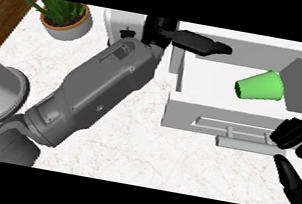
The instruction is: Pick up the cup, place it into the drawer and close the drawer
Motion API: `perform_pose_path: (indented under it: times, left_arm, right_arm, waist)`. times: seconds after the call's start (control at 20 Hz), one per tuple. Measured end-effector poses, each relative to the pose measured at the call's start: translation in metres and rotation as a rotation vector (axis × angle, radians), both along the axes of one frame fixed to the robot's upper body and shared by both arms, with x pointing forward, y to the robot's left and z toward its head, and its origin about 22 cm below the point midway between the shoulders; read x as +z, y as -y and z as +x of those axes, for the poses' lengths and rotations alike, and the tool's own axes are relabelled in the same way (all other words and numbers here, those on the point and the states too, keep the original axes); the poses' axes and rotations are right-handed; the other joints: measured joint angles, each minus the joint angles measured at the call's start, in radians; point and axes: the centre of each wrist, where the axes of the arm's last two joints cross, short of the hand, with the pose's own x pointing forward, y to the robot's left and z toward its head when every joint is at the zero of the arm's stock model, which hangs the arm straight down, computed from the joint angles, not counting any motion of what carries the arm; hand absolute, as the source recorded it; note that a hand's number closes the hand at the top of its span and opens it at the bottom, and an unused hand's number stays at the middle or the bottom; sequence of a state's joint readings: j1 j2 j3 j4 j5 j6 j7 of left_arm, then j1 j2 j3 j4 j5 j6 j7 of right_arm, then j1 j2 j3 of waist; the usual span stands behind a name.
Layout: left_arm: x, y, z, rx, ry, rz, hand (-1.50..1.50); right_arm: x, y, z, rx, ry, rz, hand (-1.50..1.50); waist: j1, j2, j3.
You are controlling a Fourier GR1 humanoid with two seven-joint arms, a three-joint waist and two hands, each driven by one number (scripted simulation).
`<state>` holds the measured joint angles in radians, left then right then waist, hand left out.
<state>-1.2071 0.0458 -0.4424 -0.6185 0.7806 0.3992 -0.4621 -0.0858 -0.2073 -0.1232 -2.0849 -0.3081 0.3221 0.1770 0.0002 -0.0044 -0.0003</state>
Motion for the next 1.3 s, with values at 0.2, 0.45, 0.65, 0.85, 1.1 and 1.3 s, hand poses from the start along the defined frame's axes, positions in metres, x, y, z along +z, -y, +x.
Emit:
perform_pose_path:
  times: [0.2,0.45,0.65,0.85,1.1,1.3]
  left_arm:
    - [0.000,-0.034,0.000,0.044,-0.020,-0.044,-1.50]
    - [-0.007,-0.082,-0.013,0.077,-0.051,-0.072,-1.50]
    - [-0.024,-0.124,-0.033,0.107,-0.069,-0.090,-1.50]
    - [-0.033,-0.163,-0.056,0.124,-0.080,-0.103,-1.50]
    - [-0.058,-0.195,-0.082,0.117,-0.091,-0.114,-1.50]
    - [-0.065,-0.220,-0.102,0.117,-0.096,-0.115,-1.50]
  right_arm:
    - [-0.002,0.001,-0.006,0.003,0.001,-0.107,1.50]
    - [-0.005,0.007,-0.009,-0.010,-0.017,-0.239,1.50]
    - [-0.015,0.001,-0.007,-0.031,-0.048,-0.294,1.50]
    - [-0.022,-0.008,0.005,-0.058,-0.060,-0.358,1.50]
    - [-0.031,-0.018,0.012,-0.045,0.005,-0.575,1.50]
    - [-0.048,-0.024,0.022,-0.051,0.040,-0.741,1.50]
  waist:
    - [0.017,-0.005,0.000]
    - [0.033,-0.008,0.000]
    - [0.031,-0.005,0.000]
    - [0.030,-0.002,0.000]
    - [0.032,0.001,0.000]
    - [0.034,0.002,0.000]
